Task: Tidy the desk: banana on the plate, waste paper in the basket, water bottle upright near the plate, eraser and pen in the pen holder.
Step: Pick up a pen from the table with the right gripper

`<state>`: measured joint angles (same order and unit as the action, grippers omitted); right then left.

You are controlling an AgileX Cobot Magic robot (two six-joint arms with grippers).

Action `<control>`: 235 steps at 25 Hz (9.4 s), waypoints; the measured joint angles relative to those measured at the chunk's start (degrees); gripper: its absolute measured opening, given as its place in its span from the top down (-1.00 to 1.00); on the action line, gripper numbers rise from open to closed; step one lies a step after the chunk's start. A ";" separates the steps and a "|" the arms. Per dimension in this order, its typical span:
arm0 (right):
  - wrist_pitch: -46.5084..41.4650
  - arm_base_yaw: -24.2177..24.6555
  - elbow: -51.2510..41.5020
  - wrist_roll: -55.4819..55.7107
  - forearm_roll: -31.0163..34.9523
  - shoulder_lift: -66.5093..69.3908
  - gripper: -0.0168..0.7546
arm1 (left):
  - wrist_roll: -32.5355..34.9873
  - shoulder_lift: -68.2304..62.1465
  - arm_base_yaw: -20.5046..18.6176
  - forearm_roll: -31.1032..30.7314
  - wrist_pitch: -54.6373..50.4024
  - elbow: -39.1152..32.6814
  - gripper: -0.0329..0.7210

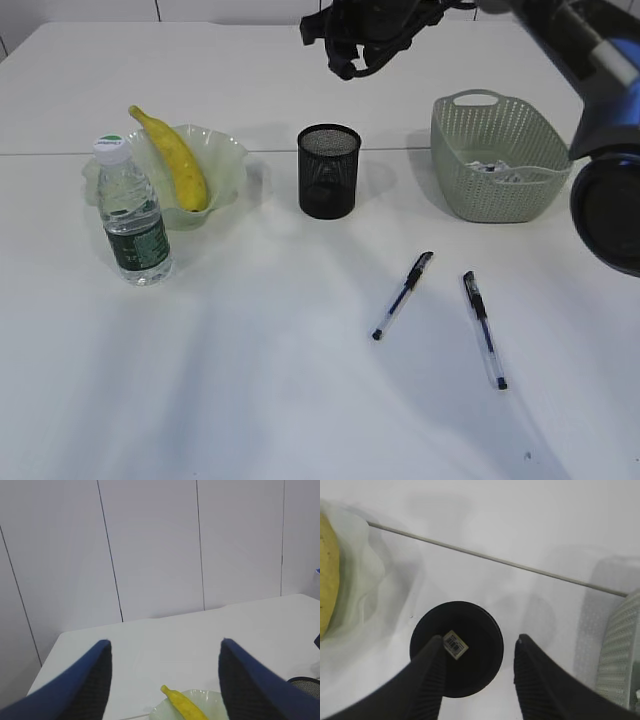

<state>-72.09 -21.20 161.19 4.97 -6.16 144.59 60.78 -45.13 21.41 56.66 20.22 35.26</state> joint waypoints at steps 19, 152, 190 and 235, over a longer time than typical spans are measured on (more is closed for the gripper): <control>-0.65 0.00 0.21 0.00 -2.57 -15.83 0.08 | 0.15 0.00 0.00 0.07 0.00 0.00 -0.35; 2.60 0.00 -83.43 18.35 -12.07 -65.23 0.09 | 0.25 0.00 0.00 1.33 -9.31 0.00 -0.35; 8.06 0.00 -77.39 19.97 -9.07 -44.94 0.09 | 0.25 0.00 0.00 2.25 -12.34 0.00 -0.35; 14.23 10.49 -76.24 12.00 2.80 -28.81 0.09 | 0.25 0.00 0.00 2.25 -12.49 0.00 -0.35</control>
<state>-57.86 -10.72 84.95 16.97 -3.36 115.78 61.03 -45.13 21.41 58.91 7.72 35.26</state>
